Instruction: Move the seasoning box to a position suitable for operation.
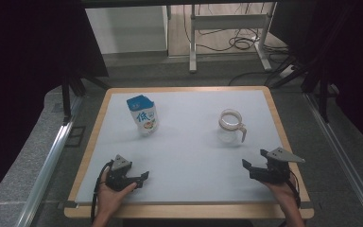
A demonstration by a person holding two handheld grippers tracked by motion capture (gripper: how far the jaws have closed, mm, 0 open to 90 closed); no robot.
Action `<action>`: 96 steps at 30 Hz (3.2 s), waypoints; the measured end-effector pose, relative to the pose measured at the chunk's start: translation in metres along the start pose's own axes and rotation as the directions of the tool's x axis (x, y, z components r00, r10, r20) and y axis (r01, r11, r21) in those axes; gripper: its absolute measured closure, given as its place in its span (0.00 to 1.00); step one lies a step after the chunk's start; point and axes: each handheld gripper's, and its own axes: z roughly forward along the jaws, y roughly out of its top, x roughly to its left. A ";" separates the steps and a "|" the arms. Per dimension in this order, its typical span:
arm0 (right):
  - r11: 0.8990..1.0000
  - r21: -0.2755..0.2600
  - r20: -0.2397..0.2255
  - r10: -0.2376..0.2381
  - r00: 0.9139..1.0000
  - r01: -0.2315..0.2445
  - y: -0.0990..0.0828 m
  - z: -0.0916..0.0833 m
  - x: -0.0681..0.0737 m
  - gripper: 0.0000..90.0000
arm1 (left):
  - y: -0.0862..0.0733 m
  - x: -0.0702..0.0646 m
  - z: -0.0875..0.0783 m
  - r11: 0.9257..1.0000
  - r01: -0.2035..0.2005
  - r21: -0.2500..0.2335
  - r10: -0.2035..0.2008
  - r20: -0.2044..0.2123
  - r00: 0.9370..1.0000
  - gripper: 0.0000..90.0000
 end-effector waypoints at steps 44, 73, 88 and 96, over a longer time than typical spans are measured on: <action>1.000 0.002 -0.013 -0.016 1.000 0.016 0.096 0.037 -0.003 0.07 | 0.031 -0.003 -0.007 0.998 -0.051 -0.045 0.056 0.123 0.991 0.16; 0.987 0.152 -0.045 -0.055 0.997 0.061 0.097 0.138 -0.017 0.13 | 0.025 0.001 0.002 0.999 -0.044 -0.014 0.045 0.131 0.990 0.16; 0.980 0.113 -0.119 -0.149 0.982 0.163 0.102 0.095 0.003 0.13 | 0.024 0.003 0.001 0.999 -0.038 -0.017 0.040 0.125 0.991 0.16; 0.975 0.100 -0.216 -0.176 0.961 0.201 0.085 0.059 0.026 0.13 | 0.024 0.009 -0.004 0.999 -0.017 -0.032 0.021 0.131 0.991 0.16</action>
